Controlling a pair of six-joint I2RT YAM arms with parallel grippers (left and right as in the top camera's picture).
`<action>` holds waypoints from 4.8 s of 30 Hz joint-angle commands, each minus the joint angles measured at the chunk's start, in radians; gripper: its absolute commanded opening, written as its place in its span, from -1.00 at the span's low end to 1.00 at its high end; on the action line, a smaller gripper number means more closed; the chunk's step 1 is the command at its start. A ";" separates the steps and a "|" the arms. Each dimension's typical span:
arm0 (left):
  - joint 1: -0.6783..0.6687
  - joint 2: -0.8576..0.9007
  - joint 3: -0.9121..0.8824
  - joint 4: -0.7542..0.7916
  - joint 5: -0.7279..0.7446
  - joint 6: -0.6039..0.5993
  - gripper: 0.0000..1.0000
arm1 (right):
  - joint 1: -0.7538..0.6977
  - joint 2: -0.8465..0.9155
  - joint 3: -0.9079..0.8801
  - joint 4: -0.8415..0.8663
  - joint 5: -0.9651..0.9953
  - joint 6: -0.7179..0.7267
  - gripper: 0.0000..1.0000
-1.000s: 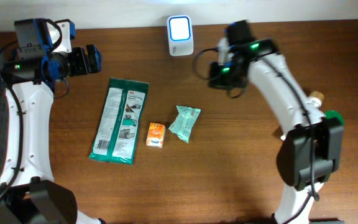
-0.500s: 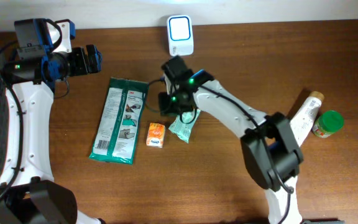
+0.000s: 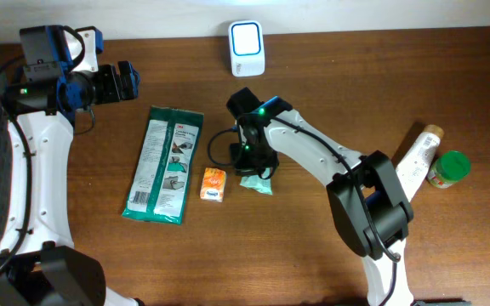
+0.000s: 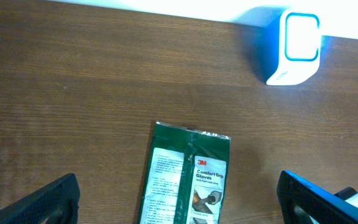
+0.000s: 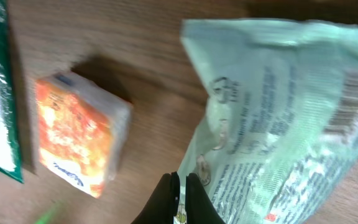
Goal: Scan the item barcode
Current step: 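Move right gripper left over the mint-green packet, then grasp the mint-green packet with the right gripper, then lift the packet and hold it in front of the scanner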
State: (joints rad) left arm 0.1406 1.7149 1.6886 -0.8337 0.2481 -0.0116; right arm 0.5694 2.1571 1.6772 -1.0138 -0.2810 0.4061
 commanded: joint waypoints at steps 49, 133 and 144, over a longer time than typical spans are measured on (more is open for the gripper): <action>0.000 -0.010 0.018 0.002 0.010 0.004 0.98 | -0.452 0.110 -0.037 -0.084 -0.364 -0.305 -0.13; 0.000 -0.010 0.018 0.002 0.010 0.004 0.98 | -0.110 0.285 0.487 1.008 0.813 -1.267 -0.92; 0.000 -0.010 0.018 0.002 0.010 0.004 0.98 | -0.103 0.342 0.487 1.160 0.816 -1.423 -0.92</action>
State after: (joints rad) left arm 0.1406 1.7149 1.6890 -0.8337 0.2478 -0.0116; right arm 0.4595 2.5072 2.1414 0.1360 0.5156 -0.9833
